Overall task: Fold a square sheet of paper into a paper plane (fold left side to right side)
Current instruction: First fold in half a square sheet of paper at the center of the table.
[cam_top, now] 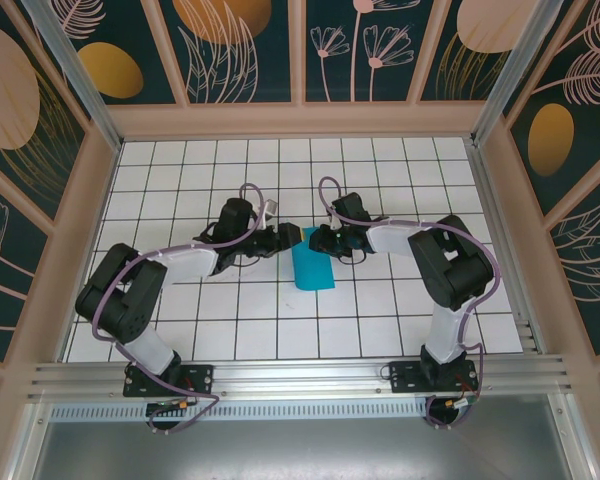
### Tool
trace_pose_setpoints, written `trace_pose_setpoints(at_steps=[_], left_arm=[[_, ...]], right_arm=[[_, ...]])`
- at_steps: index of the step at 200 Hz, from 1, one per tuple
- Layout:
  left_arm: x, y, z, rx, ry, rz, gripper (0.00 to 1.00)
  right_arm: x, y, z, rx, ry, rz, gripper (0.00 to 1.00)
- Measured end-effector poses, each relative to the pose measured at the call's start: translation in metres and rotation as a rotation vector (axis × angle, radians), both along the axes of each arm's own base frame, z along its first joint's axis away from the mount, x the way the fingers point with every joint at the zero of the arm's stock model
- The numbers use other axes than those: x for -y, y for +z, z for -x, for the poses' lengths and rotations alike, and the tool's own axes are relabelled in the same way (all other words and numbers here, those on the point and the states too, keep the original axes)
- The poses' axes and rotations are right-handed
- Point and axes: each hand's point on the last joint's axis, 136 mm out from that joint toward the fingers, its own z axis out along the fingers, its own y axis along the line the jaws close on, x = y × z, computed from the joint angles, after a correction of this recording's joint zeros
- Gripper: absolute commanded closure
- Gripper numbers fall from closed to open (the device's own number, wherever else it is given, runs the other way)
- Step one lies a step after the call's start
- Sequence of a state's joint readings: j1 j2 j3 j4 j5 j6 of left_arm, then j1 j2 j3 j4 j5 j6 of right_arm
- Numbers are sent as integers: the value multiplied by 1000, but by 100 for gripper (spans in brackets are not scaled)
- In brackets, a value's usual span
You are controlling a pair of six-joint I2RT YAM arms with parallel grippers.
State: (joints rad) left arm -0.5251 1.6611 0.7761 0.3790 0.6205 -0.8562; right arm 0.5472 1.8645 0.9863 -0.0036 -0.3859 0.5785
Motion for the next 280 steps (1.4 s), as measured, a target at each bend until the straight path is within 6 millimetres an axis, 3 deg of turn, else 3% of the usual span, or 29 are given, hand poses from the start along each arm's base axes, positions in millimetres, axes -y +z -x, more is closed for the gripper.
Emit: trace_pose_setpoints(at_steps=[98, 149, 215, 255, 280], left_arm=[[9, -21, -5, -44, -9, -13, 28], [12, -21, -8, -45, -13, -10, 29], [22, -17, -5, -39, -42, 3, 30], [23, -16, -4, -39, -46, 4, 30], [23, -17, -4, -40, -48, 4, 30]], right_arm=[[8, 6, -3, -5, -30, -45, 66], [9, 31, -6, 24, -27, -113, 59], [30, 61, -9, 30, -35, -312, 52], [18, 71, -1, 3, 41, -389, 53], [8, 67, -1, -21, 70, -407, 53]])
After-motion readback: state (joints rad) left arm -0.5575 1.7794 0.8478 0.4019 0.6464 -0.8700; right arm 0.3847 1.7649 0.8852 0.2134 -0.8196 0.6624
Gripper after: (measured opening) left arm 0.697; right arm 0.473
